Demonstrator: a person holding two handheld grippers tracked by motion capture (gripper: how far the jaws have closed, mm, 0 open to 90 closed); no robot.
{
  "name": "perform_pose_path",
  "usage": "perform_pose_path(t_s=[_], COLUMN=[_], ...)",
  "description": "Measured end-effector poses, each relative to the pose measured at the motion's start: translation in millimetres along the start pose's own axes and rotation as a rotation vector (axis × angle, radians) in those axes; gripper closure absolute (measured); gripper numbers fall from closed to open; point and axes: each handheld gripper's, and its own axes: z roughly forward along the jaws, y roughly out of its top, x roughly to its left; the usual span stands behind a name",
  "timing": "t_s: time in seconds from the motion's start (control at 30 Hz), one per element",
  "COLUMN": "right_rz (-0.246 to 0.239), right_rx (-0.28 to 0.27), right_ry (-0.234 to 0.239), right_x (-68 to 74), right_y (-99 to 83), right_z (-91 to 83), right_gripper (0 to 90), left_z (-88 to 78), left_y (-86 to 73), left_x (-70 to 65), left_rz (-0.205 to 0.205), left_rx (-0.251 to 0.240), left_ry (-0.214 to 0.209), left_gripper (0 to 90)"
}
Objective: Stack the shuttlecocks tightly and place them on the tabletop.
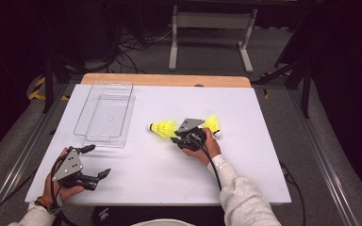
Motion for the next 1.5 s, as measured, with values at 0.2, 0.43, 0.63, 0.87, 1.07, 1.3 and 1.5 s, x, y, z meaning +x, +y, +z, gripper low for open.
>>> perform_pose_path(t_s=[0.2, 0.43, 0.63, 0.87, 1.07, 1.3, 1.5], right_rz=[-0.021, -0.032, -0.035, -0.042, -0.043, -0.047, -0.045], right_rx=[-0.008, -0.031, -0.048, -0.064, -0.079, -0.101, -0.111], right_ry=[0.002, 0.004, 0.003, 0.005, -0.001, -0.003, -0.01], right_x=[3.9, 7.2, 9.8, 14.8, 17.4, 21.5, 23.2], right_y=[-1.1, -0.6, -0.8, -1.2, -1.7, -0.8, -1.4], right_z=[-6.8, -15.7, -23.1, -33.6, -41.8, -52.0, -58.1], right_gripper=[65.0, 63.8, 61.5, 60.0, 57.6, 54.5, 52.0], left_z=[0.3, 0.7, 0.8, 1.6, 1.9, 2.0, 2.4], left_y=[0.2, 0.3, 0.2, 0.1, 0.0, 0.0, 0.1], left_x=[-0.4, -0.4, -0.2, -0.3, -0.2, 0.0, -0.3], left_rz=[0.002, 0.001, 0.001, -0.001, -0.001, -0.001, -0.001], left_rx=[0.002, 0.004, 0.005, 0.007, 0.009, 0.013, 0.014], left_ry=[0.001, 0.001, 0.003, 0.004, 0.004, 0.006, 0.005], left_gripper=[5.1, 5.1, 5.1, 5.1, 5.1, 5.1, 5.1])
